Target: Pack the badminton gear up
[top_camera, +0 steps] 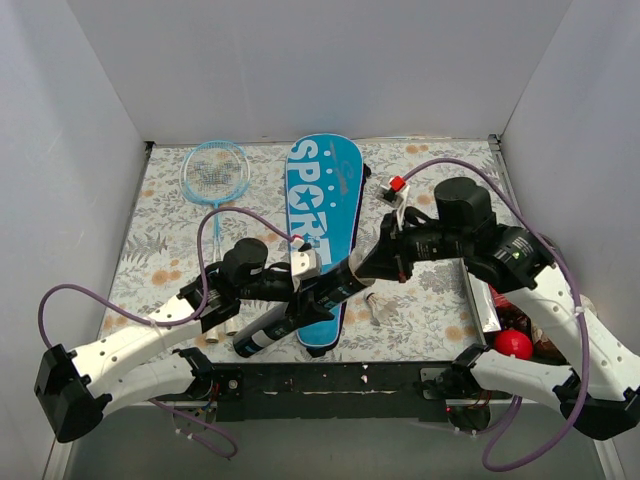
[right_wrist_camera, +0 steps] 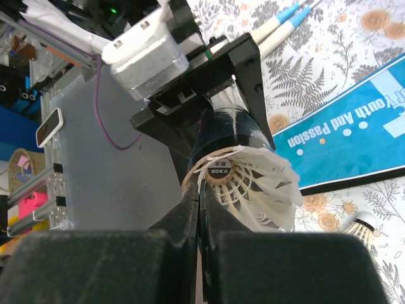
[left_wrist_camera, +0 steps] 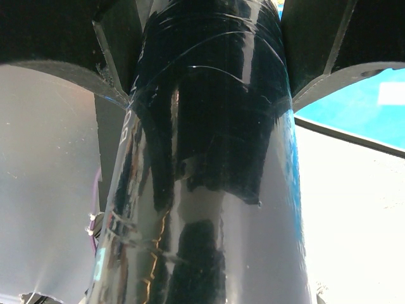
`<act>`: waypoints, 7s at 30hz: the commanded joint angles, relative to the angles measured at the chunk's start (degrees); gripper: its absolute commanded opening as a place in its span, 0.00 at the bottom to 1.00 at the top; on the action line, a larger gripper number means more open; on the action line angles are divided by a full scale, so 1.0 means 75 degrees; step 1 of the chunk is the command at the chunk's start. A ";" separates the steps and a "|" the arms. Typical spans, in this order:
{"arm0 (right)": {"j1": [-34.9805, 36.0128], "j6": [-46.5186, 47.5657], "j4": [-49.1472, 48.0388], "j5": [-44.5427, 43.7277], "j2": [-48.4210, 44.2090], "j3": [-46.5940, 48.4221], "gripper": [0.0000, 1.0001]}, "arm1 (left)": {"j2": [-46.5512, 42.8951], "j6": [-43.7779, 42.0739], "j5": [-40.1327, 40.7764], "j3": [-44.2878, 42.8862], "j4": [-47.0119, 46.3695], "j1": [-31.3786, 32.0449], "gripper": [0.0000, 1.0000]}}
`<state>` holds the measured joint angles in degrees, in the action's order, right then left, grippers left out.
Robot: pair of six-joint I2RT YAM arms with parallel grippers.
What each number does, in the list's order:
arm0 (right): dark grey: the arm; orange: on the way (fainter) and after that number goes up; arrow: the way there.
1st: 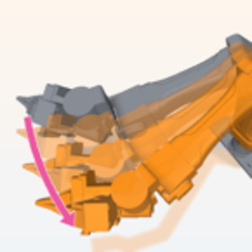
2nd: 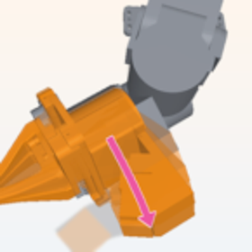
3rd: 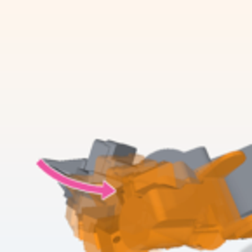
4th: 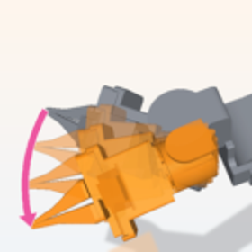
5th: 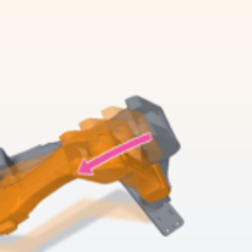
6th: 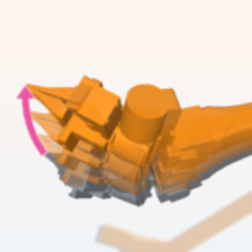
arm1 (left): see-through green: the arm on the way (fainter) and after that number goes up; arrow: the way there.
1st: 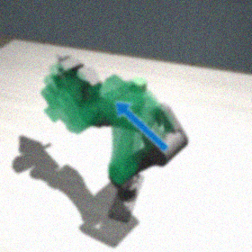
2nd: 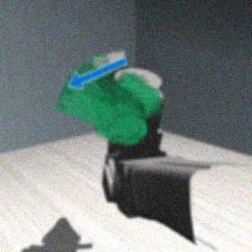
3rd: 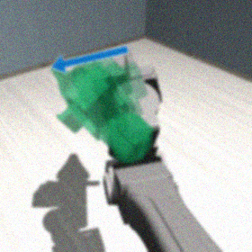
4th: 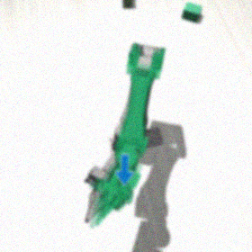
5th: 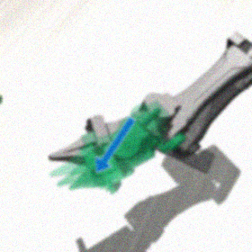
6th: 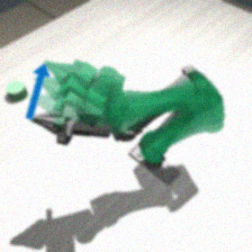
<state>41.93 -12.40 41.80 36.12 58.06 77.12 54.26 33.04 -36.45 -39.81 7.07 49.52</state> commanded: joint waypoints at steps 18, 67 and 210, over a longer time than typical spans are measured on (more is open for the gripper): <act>0.1815 -0.0374 -0.1835 -0.0281 0.1046 -0.1271 0.01 | -0.0649 -0.0104 -0.0262 0.0257 -0.0111 0.0030 0.20; 0.1862 -0.6028 -0.0006 -0.8062 -0.1974 -0.4337 0.65 | -0.0777 -0.0034 -0.0285 0.0363 -0.0123 0.0019 0.21; 0.1815 0.0388 0.0298 -0.2368 0.0214 0.0627 0.01 | -0.0567 0.0001 -0.0484 0.0304 0.0041 0.0042 0.22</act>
<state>55.53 -12.21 48.75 13.34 57.49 82.00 50.22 33.58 -38.26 -37.36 6.26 49.58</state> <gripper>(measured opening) 0.028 0.647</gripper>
